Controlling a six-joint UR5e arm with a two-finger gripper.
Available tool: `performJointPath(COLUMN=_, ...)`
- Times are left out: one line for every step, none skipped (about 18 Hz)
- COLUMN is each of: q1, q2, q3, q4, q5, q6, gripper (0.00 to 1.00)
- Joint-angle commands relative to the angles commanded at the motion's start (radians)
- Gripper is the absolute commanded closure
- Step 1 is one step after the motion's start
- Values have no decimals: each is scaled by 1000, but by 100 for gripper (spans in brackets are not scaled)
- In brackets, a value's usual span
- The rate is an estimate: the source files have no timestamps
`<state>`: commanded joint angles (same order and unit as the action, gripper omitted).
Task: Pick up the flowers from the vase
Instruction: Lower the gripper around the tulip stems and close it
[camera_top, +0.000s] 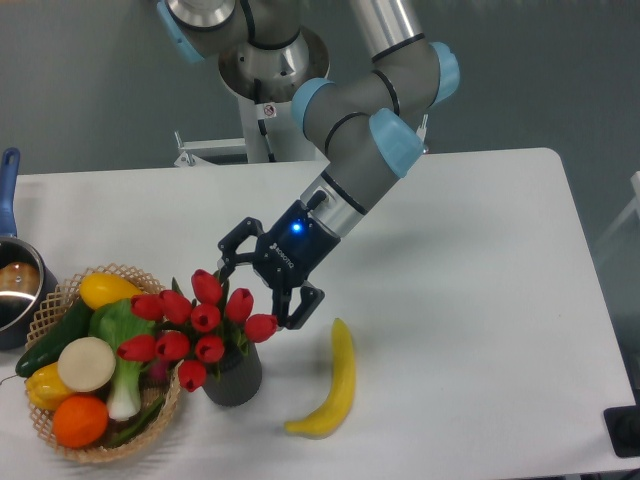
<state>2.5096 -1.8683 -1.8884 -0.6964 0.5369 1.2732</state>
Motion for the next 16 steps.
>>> performJointPath(q1=-2, q2=-8, q3=8, q4=0, q5=2, q6=0, gripper=0)
performJointPath(q1=-3, q2=-11, q3=11, q4=0, q5=2, q6=0, gripper=0)
performJointPath(q1=-9, q2=-15, q3=12, q4=2, q5=2, q6=2, gripper=0)
performJointPath(q1=-15, q2=-17, q3=12, q4=2, q5=2, q6=2, gripper=0)
performJointPath(q1=-17, q2=-18, q3=11, q4=2, q5=2, q6=2, gripper=0)
performJointPath(q1=-21, q2=-18, q3=14, q4=2, q5=2, q6=0, gripper=0)
performJointPath(q1=-23, q2=-20, q3=15, q4=2, q5=2, q6=0, gripper=0)
performJointPath(q1=-23, q2=-26, q3=17, q4=2, q5=2, q6=0, gripper=0)
performJointPath(q1=-25, q2=-26, q3=17, q4=2, q5=2, q6=0, gripper=0)
performJointPath(q1=-29, q2=-26, q3=17, q4=3, q5=2, q6=0, gripper=0)
performJointPath(q1=-31, q2=-28, q3=18, q4=3, q5=2, q6=0, gripper=0)
performJointPath(q1=-31, q2=-28, q3=18, q4=2, q5=2, q6=0, gripper=0)
performJointPath(q1=-31, q2=-28, q3=18, q4=3, q5=2, q6=0, gripper=0)
performJointPath(q1=-35, q2=-29, q3=18, q4=3, q5=2, q6=0, gripper=0)
performJointPath(q1=-40, q2=-29, q3=20, q4=3, q5=2, q6=0, gripper=0)
performJointPath(q1=-40, q2=-31, q3=26, q4=2, q5=2, q6=0, gripper=0)
